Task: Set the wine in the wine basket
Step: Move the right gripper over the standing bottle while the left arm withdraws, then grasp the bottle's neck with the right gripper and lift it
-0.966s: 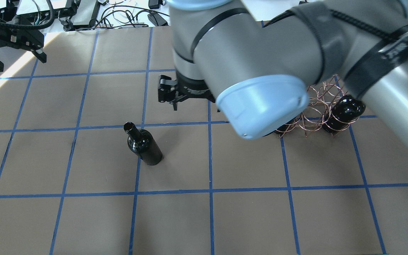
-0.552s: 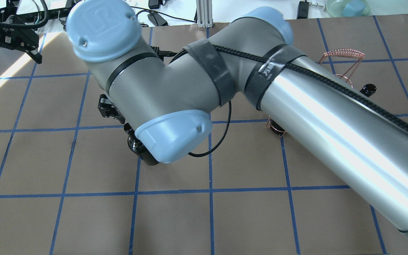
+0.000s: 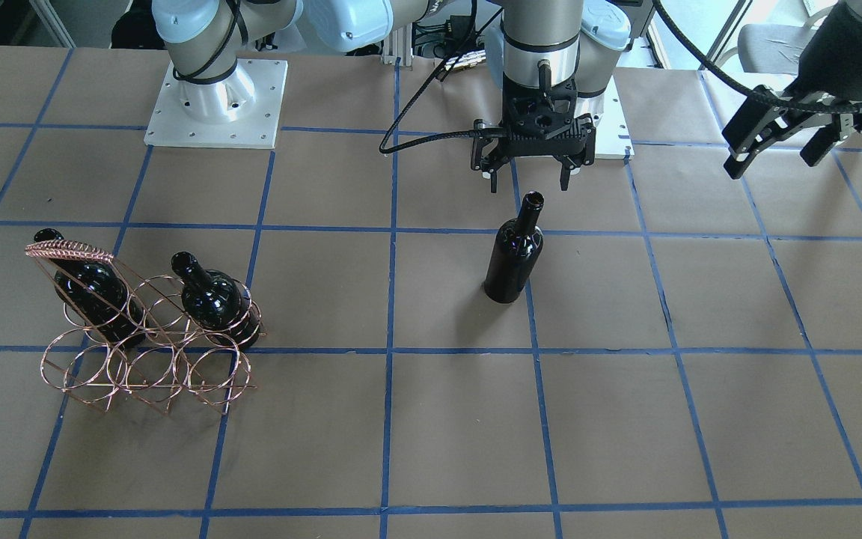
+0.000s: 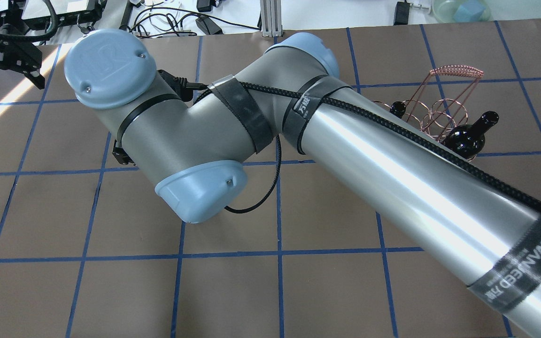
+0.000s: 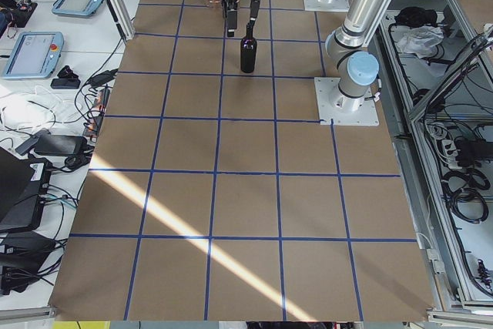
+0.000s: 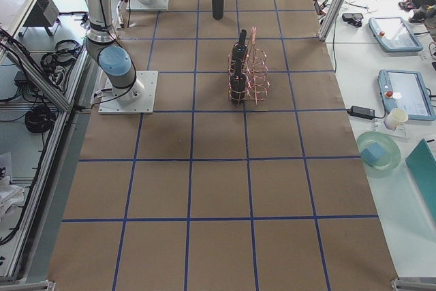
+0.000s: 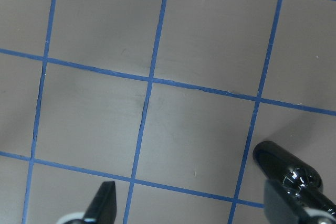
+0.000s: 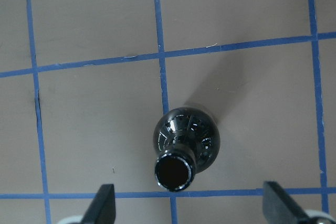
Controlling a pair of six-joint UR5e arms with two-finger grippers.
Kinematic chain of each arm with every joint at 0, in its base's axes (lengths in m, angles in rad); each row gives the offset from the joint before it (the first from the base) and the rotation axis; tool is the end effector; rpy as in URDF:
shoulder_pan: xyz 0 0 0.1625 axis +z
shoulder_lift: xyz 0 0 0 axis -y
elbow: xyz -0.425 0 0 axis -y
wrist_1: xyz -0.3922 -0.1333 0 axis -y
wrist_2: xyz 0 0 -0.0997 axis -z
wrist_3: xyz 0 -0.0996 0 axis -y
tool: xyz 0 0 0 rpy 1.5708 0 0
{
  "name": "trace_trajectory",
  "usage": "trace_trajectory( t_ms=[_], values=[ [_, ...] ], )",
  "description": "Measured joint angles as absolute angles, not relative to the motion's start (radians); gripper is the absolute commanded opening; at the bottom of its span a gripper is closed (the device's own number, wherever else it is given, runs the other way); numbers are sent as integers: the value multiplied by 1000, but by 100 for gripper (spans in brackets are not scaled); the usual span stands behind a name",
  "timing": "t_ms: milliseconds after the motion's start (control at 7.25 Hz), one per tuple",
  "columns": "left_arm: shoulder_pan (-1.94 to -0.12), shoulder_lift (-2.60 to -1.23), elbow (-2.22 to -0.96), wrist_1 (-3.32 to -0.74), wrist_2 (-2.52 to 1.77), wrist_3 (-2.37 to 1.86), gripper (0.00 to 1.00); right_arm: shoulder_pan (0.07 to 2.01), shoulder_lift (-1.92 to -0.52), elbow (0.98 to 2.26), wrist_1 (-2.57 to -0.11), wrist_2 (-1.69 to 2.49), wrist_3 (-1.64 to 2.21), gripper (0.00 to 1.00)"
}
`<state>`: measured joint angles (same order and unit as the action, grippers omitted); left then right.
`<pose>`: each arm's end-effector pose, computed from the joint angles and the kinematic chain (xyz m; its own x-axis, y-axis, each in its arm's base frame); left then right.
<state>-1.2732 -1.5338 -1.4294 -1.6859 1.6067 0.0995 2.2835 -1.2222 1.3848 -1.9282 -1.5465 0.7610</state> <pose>0.0156 -0.4932 0.5638 -0.9791 -0.1990 -0.0419 -0.1963 0.9787 -0.0594 0.5272 -0.4025 0.4201 -0.9879 0.0360 -0.1508 0.0550 0.9908 -0.1237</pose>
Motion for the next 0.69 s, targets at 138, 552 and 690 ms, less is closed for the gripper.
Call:
trace_trajectory(
  t_ms=[138,552,690],
  values=[
    [-1271,-1533,-1430,-1686,1607,100,100,2284,-1214,1385,-1929,-1550,739,100],
    [-1270,-1533,-1430,-1688,1606,100,100,2284,-1188,1388,-1973,-1551,689,96],
    [-1270,-1534,-1429,-1689,1606,100,100,2284,-1182,1390,-1985,-1551,678,96]
  ],
)
